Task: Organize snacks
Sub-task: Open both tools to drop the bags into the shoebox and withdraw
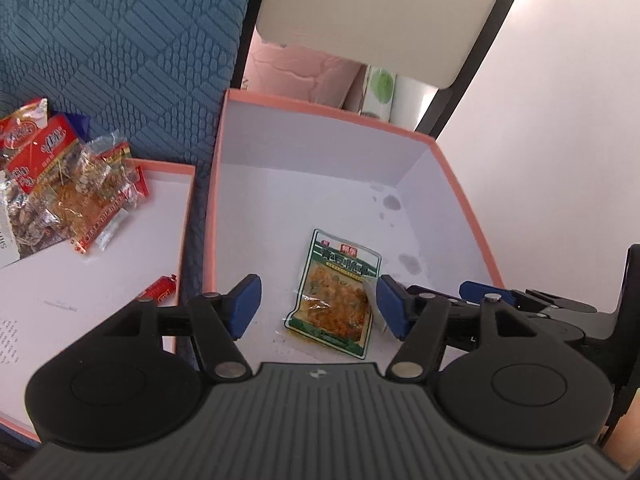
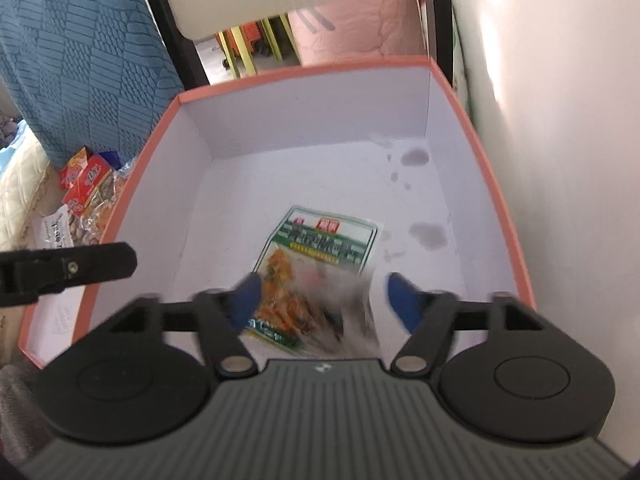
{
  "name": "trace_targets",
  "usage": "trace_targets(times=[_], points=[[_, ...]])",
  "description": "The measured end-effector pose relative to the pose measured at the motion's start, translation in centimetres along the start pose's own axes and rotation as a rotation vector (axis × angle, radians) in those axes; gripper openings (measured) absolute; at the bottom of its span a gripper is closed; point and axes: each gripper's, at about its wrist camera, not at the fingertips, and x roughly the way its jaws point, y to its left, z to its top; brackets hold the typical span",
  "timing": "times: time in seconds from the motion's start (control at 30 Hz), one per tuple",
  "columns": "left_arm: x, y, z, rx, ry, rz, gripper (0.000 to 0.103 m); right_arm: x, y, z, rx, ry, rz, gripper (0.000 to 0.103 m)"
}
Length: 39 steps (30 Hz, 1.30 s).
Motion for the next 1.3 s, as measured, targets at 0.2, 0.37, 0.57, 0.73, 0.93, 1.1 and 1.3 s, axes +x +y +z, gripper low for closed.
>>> trace_targets(times=[0.2,0.37,0.57,0.73,0.93,1.1,1.3], points=[[-4.7,-0.1,-0.2,0.016,-0.080,0.011,0.069,-3.4,1.1,0.5,-0.012,-0.073,0.033,0.074],[-9.2,0.0,-0.6,0.031,-0.158,0.007,0.069,-7.1,2.7,0.6,-0.019,-0.139,0.057,0.074],[-13.9,0.3,-1.7,0.050,-0.237,0.008,0.069,-11.2,4.8,0.2,-0.033,-0.213,0.081,0.074],[-17.6,1.4,-3.1,0.059,-0.287,0.027,0.069,-13.7,6.4,-0.8,-0.039,-0.273,0.101,0.074],[-20.9,2.9,-4.5,0.056,-0.336,0.023,0.069,-15.9,8.9,-2.1,-0.060,-0.308,0.127,0.074],[-22.8,4.3,-5.6,0.039,-0.374,0.019,0.069,-16.7,10.7,-3.1,-0.088,-0.322,0.137,0.074],[-23.5,6.4,-6.6,0.014,-0.364,0.030,0.069,-16.4,12.5,-4.3,-0.112,-0.304,0.131,0.074]])
